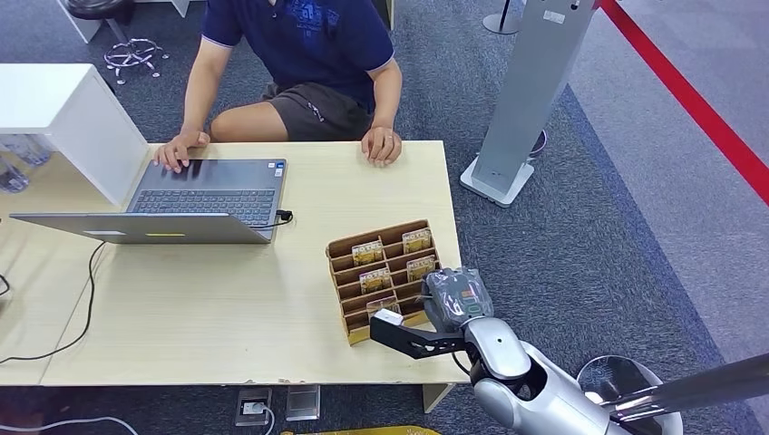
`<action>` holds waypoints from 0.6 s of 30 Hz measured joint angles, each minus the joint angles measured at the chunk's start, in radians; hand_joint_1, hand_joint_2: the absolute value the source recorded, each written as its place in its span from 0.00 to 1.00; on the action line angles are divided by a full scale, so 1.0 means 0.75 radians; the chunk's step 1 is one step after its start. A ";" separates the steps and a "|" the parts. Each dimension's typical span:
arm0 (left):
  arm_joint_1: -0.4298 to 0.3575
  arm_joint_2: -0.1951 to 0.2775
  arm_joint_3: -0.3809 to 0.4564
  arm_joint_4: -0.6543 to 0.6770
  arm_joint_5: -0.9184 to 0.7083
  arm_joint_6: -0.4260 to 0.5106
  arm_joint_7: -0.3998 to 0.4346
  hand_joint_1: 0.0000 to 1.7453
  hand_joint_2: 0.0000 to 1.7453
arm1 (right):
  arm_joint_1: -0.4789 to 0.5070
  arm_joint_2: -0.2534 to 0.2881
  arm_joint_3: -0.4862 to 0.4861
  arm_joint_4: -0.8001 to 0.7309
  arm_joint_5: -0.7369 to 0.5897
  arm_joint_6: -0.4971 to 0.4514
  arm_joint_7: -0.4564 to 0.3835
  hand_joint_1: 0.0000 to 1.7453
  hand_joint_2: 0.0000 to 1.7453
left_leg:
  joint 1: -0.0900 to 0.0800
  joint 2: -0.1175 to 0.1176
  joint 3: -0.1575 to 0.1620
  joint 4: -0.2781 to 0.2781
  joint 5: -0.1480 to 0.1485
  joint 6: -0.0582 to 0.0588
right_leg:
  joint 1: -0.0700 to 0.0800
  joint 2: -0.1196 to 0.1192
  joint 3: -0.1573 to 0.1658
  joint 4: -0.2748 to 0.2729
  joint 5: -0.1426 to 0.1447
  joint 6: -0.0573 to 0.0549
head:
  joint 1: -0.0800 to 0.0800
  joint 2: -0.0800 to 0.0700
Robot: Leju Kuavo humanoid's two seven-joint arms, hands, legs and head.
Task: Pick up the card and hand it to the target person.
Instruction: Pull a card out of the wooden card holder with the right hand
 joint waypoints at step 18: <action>0.000 0.000 0.000 0.000 -0.010 -0.005 -0.020 0.00 0.00 | -0.011 -0.001 -0.008 -0.077 0.026 -0.077 -0.039 1.00 1.00 | 0.000 0.000 0.000 0.000 0.000 0.000 | 0.000 0.000 0.000 0.000 0.000 0.000 | 0.000 0.000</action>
